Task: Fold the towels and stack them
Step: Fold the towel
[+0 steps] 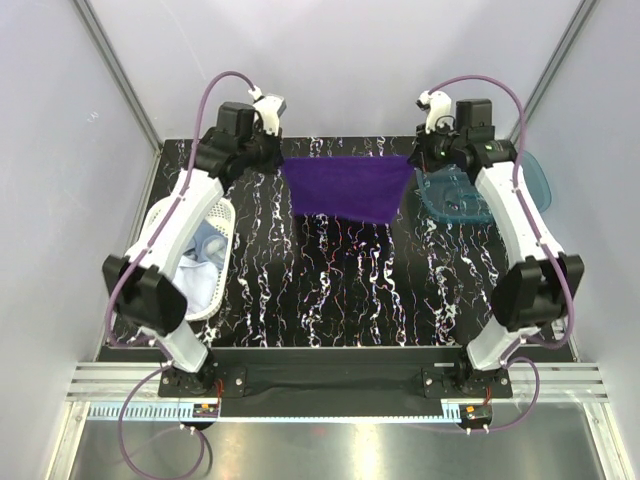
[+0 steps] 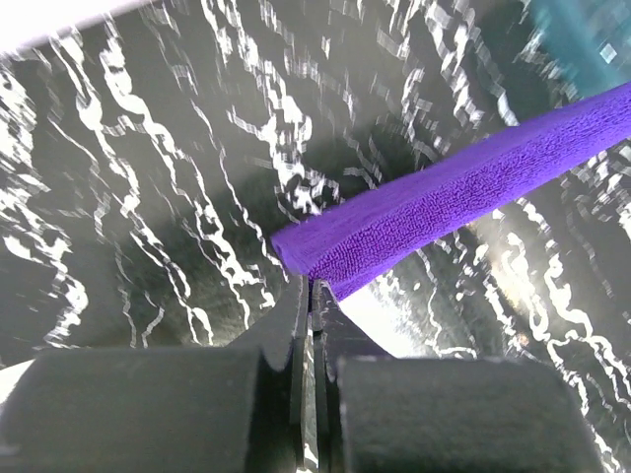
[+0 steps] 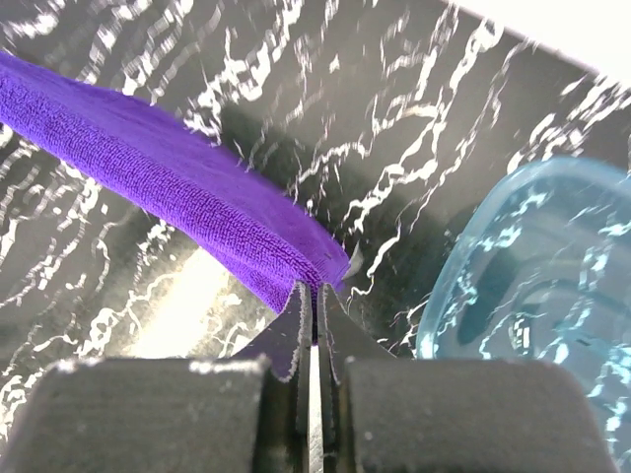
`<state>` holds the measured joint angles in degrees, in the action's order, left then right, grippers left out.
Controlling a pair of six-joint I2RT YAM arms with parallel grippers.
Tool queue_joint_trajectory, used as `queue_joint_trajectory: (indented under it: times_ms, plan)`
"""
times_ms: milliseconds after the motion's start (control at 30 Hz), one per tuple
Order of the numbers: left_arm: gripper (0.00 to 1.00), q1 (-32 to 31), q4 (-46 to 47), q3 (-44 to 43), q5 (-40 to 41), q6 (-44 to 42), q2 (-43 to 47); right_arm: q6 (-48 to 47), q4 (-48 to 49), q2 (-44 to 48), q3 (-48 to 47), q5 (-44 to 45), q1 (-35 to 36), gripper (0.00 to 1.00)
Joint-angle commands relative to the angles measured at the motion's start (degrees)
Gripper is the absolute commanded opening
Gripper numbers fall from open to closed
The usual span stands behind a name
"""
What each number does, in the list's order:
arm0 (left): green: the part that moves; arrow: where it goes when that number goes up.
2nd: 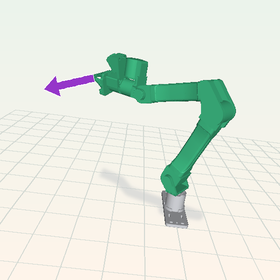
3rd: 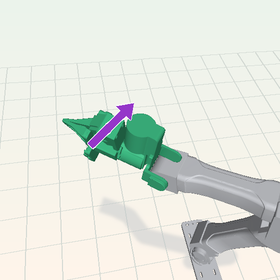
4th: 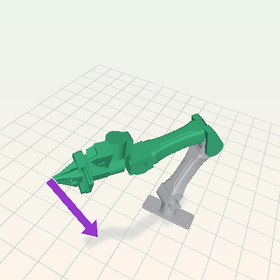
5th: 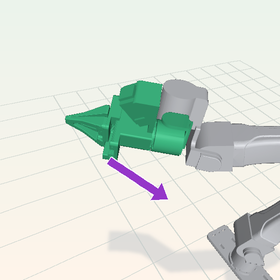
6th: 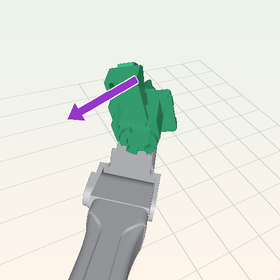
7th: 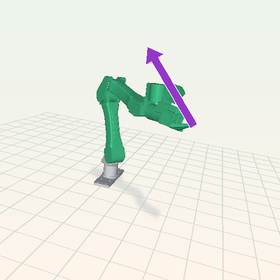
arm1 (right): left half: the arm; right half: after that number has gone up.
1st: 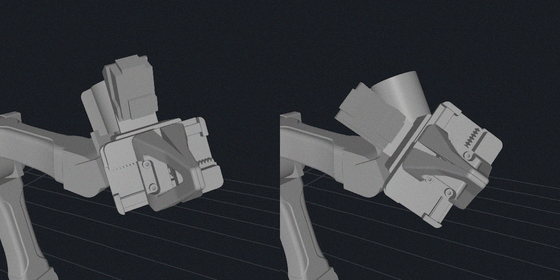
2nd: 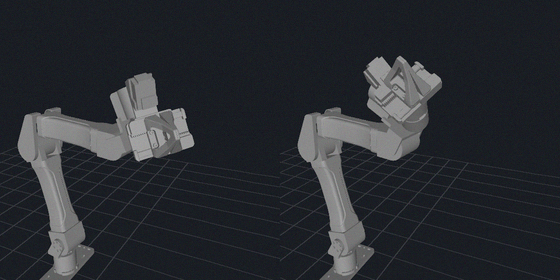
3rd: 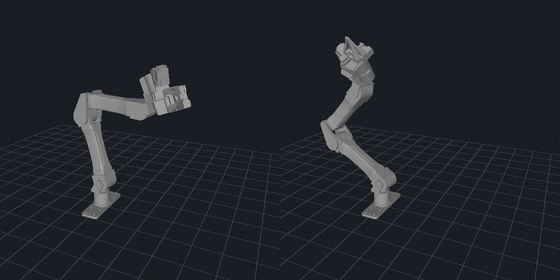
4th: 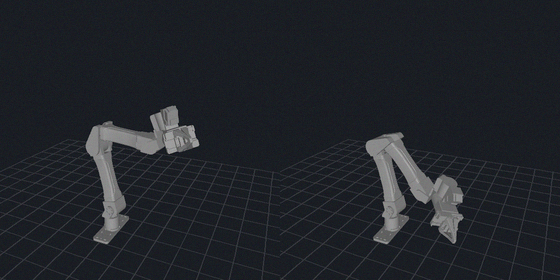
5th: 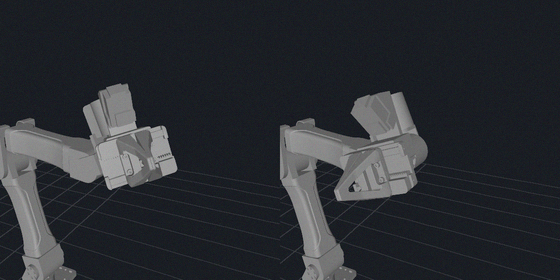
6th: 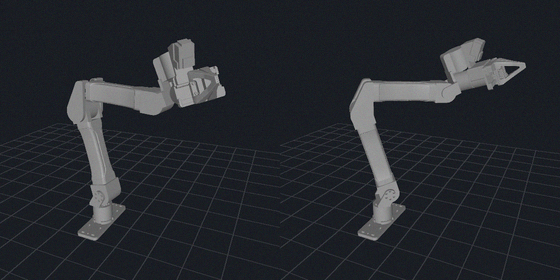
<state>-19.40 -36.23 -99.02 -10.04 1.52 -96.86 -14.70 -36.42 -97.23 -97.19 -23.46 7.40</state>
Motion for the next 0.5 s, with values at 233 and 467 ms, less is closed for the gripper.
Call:
queue_joint_trajectory:
  times_ms: [233,467]
  plan:
    - [0.0,-4.85,3.18,9.19,7.67,-0.99,17.13,1.86,-2.16,16.79,3.66,0.53,1.04,0.0]
    - [0.0,-9.51,-4.8,13.32,11.37,1.9,27.68,8.79,-3.31,34.27,14.12,-2.81,1.83,0.0]
